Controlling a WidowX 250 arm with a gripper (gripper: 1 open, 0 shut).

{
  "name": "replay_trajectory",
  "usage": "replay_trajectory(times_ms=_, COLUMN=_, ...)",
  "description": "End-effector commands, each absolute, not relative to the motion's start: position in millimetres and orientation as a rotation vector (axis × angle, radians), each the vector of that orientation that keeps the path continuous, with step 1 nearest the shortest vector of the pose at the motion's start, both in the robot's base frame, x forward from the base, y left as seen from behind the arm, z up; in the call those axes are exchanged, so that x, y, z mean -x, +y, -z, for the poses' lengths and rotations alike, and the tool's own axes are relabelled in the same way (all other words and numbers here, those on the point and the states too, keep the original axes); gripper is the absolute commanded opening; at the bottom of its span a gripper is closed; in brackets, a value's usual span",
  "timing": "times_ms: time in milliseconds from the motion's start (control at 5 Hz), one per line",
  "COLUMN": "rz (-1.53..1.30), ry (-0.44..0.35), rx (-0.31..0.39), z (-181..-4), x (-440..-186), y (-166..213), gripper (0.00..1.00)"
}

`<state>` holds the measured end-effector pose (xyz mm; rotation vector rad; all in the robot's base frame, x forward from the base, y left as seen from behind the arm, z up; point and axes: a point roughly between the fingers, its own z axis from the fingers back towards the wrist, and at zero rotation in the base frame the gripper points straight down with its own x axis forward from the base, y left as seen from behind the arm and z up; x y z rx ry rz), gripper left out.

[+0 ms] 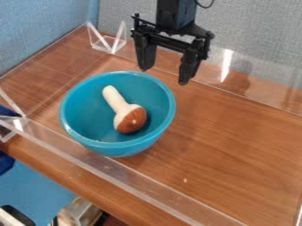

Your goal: Remove the mushroom from inside the blue bowl and put it on the table

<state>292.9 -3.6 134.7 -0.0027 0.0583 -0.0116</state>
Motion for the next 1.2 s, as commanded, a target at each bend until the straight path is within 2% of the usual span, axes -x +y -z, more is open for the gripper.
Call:
replay_trajectory(times_ms=0, rz=0.008, ry=0.074, rx=0.004, z=-129.0, x=-291, y=-3, gripper=1.0)
replay_trajectory(times_ms=400, rz=-0.053, ry=0.097, rx=0.0, z=-105.2, x=-269, y=35, gripper=1.0)
replay_trajectory(times_ms=1000, rz=-0.05, ry=0.106, rx=0.015, z=-75.1, x=-271, y=49, gripper=1.0)
